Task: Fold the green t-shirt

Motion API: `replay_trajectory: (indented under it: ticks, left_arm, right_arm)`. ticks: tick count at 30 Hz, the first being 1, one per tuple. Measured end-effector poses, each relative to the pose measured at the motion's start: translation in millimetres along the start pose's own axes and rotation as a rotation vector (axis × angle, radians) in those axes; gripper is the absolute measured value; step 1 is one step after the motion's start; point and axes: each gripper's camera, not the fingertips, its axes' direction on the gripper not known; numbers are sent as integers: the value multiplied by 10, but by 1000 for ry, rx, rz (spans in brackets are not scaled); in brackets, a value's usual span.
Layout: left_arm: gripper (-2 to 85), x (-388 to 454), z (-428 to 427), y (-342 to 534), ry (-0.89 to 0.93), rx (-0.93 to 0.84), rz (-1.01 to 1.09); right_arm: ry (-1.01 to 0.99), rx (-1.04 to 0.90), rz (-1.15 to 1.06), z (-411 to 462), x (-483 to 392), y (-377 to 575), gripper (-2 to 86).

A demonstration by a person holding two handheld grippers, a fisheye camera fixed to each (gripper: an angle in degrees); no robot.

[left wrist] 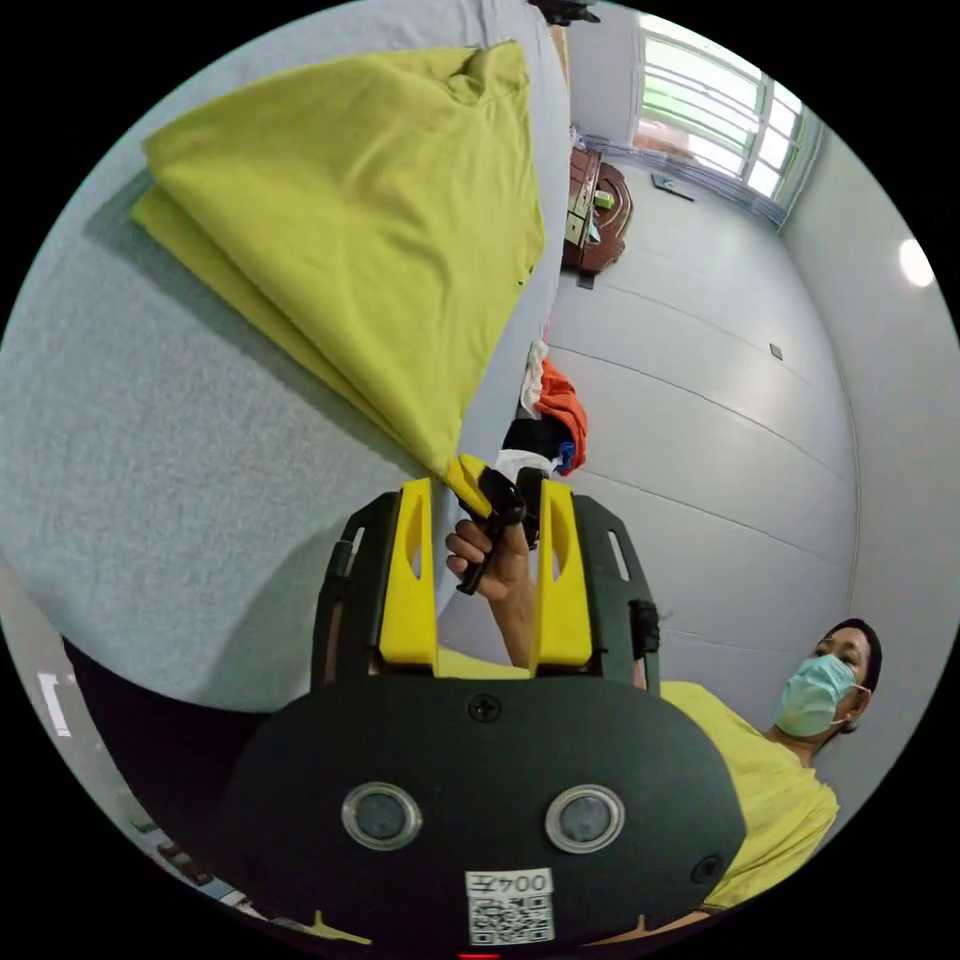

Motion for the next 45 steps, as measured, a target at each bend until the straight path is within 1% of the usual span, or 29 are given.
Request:
replay_trajectory:
  ticks: [2,5,7,11,14,16,18,20,21,23,24,26,28,33,36,39,41,42,44,45]
  left_arm:
    - [146,72,-37,19,-4,17,-24]
    - [156,266,-56,61,17,39,-45]
    - [171,410,-47,92,26,56,-53]
    - [211,720,6,191,159,125,-64]
    - [211,975,74,251,182,160,-55]
    - [190,1154,116,295,184,181,-40]
    - [101,1503,122,399,144,224,16]
    - [49,1792,115,514,107,256,31]
    - [46,1992,132,585,91,255,40]
    - [43,2308,165,713,87,236,53]
    - [42,2511,177,818,96,228,57]
    - [42,2803,178,990,120,221,67]
    - [41,3106,159,1188,117,219,79]
    - [40,3935,211,1882,97,195,106]
    - [39,4367,291,2326,97,179,132]
    - [39,4796,343,2815,57,172,164]
    - [39,5024,345,3133,46,178,178]
    - [39,5165,323,3353,46,191,191]
    - [39,5368,247,3712,60,235,214]
    - [39,5498,171,3961,71,273,229]
  right_arm:
    - [-31,7,-11,-95,24,-36,44]
    - [-105,22,-39,-257,-43,-77,38]
    - [-112,21,-54,-334,-115,-111,35]
    - [-116,23,-78,-438,-237,-213,33]
    - [-97,16,-100,-451,-254,-277,33]
    - [-75,9,-109,-445,-216,-312,33]
    - [-87,16,-109,-463,-122,-342,35]
    - [-131,16,-94,-522,60,-407,41]
    - [-139,14,-88,-537,110,-431,43]
    - [-168,18,-54,-580,329,-578,97]
    - [-184,16,-51,-583,382,-631,107]
    - [-258,10,-6,-540,616,-909,163]
    - [-335,7,12,-469,758,-1174,192]
    - [-357,1,40,-133,885,-1963,216]
    - [-353,12,49,110,874,-2344,199]
    - [-378,70,76,296,939,-2574,157]
    - [-448,104,60,480,958,-2656,95]
    - [-480,103,48,540,945,-2664,81]
    - [-589,102,-20,805,766,-2643,24]
    - [-608,110,-42,863,683,-2623,20]
